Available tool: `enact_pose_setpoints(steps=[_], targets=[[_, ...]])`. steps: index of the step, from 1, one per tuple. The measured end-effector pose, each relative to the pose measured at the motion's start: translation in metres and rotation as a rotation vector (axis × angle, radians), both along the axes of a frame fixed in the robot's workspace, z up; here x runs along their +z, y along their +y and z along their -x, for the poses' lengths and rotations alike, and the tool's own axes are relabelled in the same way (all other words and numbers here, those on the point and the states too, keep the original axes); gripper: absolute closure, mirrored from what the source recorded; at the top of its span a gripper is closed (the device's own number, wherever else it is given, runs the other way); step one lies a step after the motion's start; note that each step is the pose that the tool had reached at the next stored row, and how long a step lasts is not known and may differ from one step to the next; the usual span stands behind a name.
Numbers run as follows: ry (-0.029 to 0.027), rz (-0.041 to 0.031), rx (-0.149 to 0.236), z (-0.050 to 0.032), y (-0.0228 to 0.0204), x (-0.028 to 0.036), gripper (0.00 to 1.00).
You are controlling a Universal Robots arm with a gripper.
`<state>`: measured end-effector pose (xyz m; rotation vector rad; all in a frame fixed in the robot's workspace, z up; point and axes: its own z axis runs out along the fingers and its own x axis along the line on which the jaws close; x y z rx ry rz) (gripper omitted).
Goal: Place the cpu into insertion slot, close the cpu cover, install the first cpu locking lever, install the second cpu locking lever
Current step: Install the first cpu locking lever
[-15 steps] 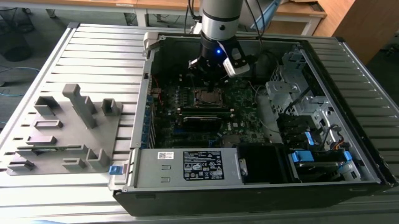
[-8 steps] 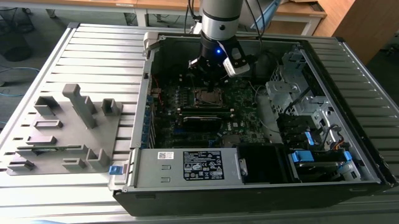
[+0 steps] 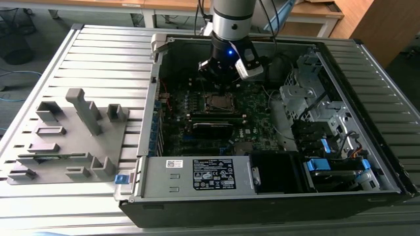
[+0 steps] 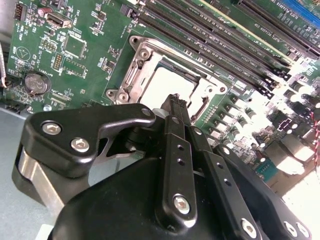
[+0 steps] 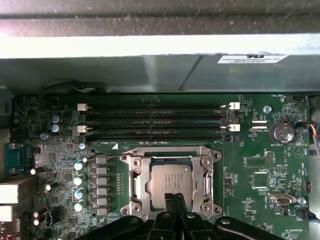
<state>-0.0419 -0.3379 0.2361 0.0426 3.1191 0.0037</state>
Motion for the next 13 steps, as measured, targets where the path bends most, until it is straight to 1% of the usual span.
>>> enact_pose_setpoints(steps=[7, 13], targets=[[0.0001, 0.0001, 0.0, 0.0, 0.0, 0.0072, 0.89], [0.0, 0.0, 0.0, 0.0, 0.0, 0.0077, 0.89]])
